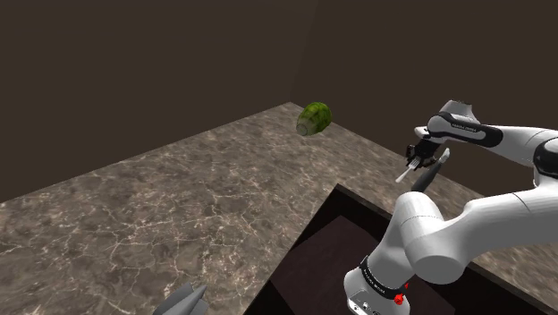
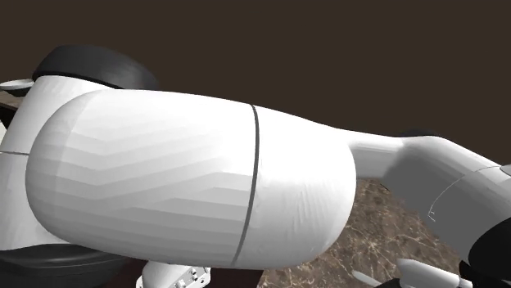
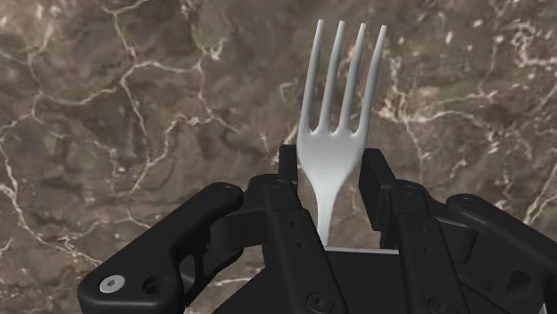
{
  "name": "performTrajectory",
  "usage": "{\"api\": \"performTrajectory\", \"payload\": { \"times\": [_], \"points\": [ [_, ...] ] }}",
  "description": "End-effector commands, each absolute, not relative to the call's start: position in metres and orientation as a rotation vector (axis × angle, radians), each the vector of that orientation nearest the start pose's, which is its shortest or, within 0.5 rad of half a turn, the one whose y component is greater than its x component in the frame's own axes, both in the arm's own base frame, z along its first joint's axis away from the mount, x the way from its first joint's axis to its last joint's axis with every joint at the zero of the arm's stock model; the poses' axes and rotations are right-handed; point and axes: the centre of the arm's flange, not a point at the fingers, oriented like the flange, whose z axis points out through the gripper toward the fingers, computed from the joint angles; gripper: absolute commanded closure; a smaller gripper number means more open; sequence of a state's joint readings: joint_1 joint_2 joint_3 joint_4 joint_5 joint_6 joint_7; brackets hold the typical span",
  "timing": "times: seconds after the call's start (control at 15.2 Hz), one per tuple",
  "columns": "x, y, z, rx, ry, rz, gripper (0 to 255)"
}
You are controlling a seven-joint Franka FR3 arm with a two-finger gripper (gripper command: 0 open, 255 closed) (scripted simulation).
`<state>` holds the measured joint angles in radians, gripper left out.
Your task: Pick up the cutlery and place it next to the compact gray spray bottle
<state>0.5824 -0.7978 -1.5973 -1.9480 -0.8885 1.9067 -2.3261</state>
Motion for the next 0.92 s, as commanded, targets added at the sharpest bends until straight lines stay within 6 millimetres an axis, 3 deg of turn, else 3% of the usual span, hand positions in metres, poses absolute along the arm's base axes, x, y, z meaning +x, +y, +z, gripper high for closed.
{"api": "performTrajectory", "payload": {
  "times": [0.0, 0.53, 0.86],
  "points": [
    [0.168, -0.561, 0.387, 2.134, 2.223, -0.068, 255],
    [0.168, -0.561, 0.345, 2.134, 2.223, -0.068, 255],
    [0.168, -0.561, 0.341, 2.133, 2.223, -0.068, 255]
  ]
}}
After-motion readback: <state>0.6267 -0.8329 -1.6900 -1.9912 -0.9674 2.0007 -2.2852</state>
